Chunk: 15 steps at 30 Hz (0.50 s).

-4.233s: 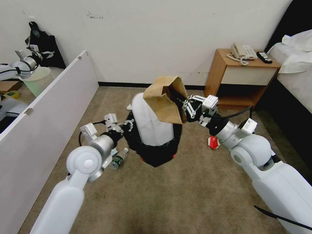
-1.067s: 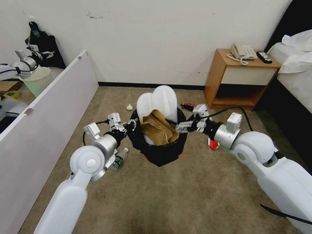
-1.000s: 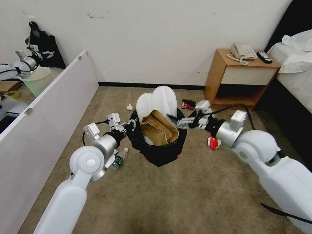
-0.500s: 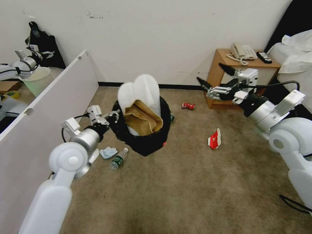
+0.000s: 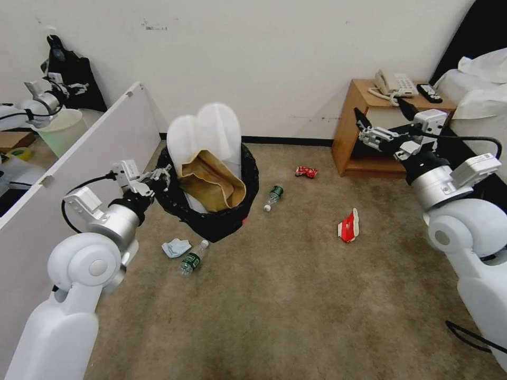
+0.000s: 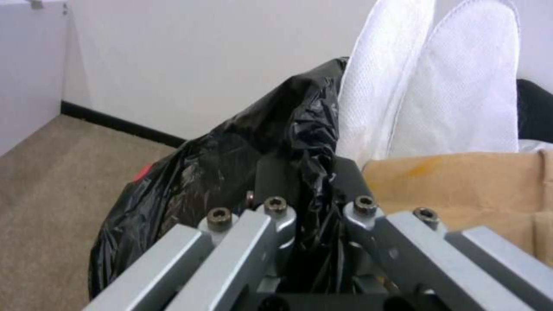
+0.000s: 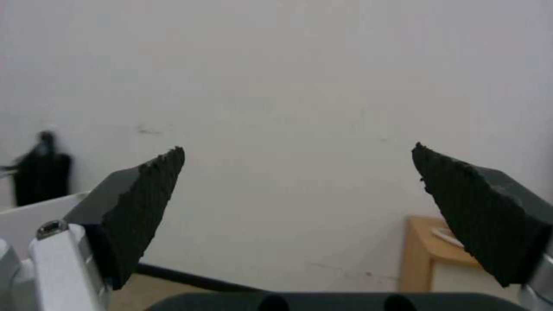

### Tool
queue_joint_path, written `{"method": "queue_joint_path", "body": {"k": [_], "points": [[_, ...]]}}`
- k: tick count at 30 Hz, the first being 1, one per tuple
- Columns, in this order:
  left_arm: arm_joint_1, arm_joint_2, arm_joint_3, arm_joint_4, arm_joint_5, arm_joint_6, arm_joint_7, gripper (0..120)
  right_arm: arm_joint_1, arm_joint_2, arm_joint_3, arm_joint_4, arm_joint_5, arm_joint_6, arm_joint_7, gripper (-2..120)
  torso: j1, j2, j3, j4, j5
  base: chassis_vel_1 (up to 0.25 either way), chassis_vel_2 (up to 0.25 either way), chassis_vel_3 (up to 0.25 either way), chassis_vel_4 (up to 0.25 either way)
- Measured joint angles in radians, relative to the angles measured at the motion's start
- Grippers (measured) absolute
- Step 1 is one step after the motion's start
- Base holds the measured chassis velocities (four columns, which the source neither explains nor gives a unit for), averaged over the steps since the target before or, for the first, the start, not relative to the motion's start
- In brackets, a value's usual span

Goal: Pick up the trash bin, then pick up the garbage from the floor and place it into the trash bin.

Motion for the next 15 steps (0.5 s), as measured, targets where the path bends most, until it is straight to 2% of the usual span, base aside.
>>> {"method": "queue_joint_path", "body": {"k": [1, 2, 5, 7, 13, 15], "points": [[0.0, 0.0, 0.0, 0.0, 0.0, 0.0, 0.0, 4, 0.0, 0.0, 0.0, 0.0, 0.0, 0.0, 0.0, 100, 0.0, 0.0, 0.0, 0.0, 0.0, 0.0, 0.0, 0.0, 0.0], [0.002, 0.0, -0.008, -0.001, 0.032, -0.005, 0.022, 4, -0.005, 0.014, -0.01, -0.005, -0.019, 0.03, 0.054, 100, 0.0, 0.0, 0.0, 0.0, -0.0001, 0.0, 0.0, 0.0, 0.0], [0.001, -0.001, -0.01, -0.002, 0.037, -0.006, 0.024, 4, -0.01, 0.021, -0.018, -0.001, -0.023, 0.036, 0.105, 100, 0.0, 0.0, 0.0, -0.0001, 0.0, 0.0, 0.0, 0.0, 0.0], [-0.006, -0.001, -0.01, 0.001, 0.046, -0.01, 0.027, 4, -0.017, 0.034, -0.024, -0.005, -0.034, 0.052, 0.179, 100, 0.0, 0.0, 0.0, -0.0002, -0.0001, 0.0, 0.0, 0.0, 0.0], [-0.016, 0.001, -0.009, 0.003, 0.049, -0.01, 0.023, 4, -0.03, 0.055, -0.028, -0.026, -0.11, 0.064, 0.218, 100, 0.0, 0.0, 0.0, -0.0003, -0.0001, 0.0, 0.0, 0.0, 0.0], [-0.018, 0.012, -0.009, -0.004, 0.044, -0.01, 0.017, 4, -0.022, 0.074, -0.046, -0.065, -0.173, 0.121, 0.22, 100, 0.0, 0.0, 0.0, 0.0, 0.0, 0.0, 0.0, 0.0, 0.0]]}}
